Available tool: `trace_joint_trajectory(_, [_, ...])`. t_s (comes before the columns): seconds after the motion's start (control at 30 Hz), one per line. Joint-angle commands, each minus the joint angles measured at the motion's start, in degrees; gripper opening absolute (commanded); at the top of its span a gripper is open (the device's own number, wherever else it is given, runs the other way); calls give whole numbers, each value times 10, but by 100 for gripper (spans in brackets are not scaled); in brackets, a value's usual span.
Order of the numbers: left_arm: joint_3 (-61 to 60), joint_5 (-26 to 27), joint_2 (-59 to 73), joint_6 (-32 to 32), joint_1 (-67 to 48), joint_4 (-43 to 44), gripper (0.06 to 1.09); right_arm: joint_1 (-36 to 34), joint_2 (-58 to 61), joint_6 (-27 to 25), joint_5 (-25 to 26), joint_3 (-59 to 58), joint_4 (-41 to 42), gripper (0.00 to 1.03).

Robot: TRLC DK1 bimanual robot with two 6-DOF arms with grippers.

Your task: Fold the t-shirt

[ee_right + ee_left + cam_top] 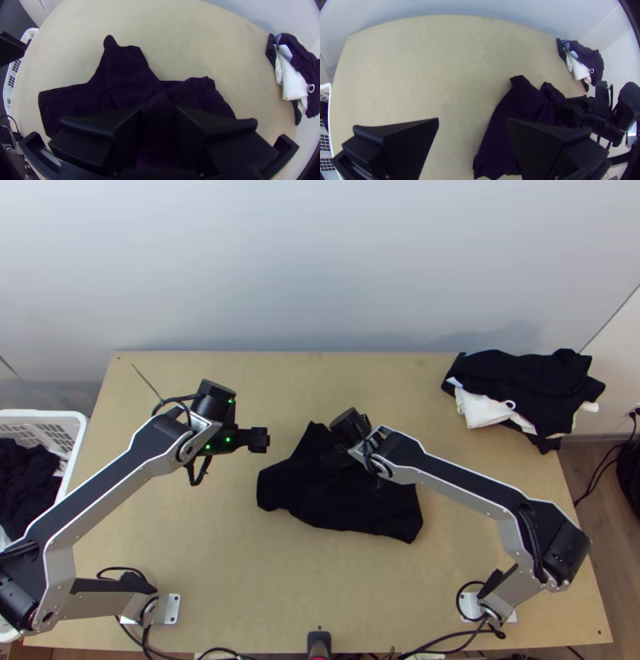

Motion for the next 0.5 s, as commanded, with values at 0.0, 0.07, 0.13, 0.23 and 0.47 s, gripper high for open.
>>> trace_joint_trajectory(0.0, [7, 1, 13, 0, -6, 0, 104, -6, -25, -21, 5, -18, -7, 11])
trace_joint_trajectory(0.07, [10, 1, 15, 0, -7, 0, 104, -7, -38, -26, 5, -20, -7, 3])
trace_joint_trajectory(0.13, [9, 1, 18, -1, -7, 0, 104, -8, -53, -29, 11, -19, -7, 3])
trace_joint_trajectory(0.23, [5, 1, 23, -1, -10, 0, 104, -26, -81, -32, 19, -16, -9, 3])
trace_joint_trajectory(0.47, [2, 6, 34, -4, -57, -20, 103, -95, -126, -50, 17, -3, -40, 3])
